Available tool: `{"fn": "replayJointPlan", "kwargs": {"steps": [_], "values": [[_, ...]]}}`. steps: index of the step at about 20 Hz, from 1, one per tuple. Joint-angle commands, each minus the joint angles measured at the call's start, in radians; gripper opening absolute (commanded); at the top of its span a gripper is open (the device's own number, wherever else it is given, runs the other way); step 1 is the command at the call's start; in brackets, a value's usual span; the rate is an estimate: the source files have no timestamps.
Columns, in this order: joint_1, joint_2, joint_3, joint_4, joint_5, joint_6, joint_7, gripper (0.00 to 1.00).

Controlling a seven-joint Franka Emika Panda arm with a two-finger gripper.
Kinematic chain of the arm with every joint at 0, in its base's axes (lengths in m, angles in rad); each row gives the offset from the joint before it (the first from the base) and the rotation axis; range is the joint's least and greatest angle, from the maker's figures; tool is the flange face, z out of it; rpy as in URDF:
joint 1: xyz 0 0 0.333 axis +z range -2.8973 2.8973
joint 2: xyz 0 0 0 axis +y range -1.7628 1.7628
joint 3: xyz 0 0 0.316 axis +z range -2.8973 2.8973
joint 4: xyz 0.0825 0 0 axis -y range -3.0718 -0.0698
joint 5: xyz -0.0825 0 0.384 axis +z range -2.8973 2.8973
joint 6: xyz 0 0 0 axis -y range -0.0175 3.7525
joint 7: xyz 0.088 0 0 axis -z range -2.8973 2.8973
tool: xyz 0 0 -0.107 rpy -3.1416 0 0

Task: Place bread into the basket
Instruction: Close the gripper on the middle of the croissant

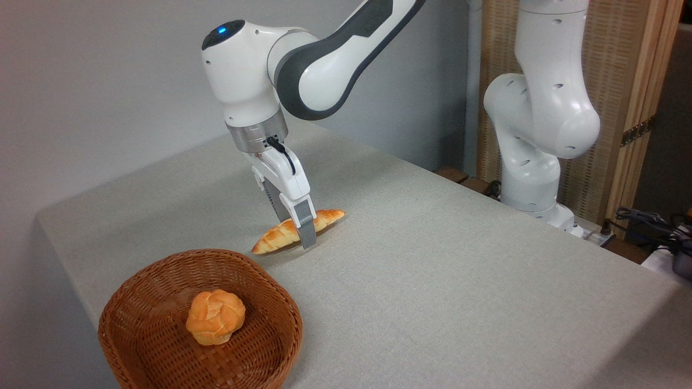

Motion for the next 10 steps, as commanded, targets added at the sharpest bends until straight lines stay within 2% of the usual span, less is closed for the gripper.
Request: {"fn": "replayJointPlan", "kwargs": {"steps": [1,4,5,8,9,10], "values": [[-0.016,0.011,0.003,-0.006,-0.014,0.021,-0.008,1.0],[-0.018,0.011,0.003,-0.006,-0.014,0.018,-0.01,1.0],[-0.018,0.011,0.003,-0.006,-0.013,0.018,-0.01,0.95],[-0.018,0.011,0.003,-0.001,-0.013,0.016,-0.006,0.59],[-0.018,0.011,0.003,-0.001,-0.013,0.015,-0.003,0.49],[-0.018,0.011,0.003,-0.001,-0.013,0.015,-0.002,0.46]]}}
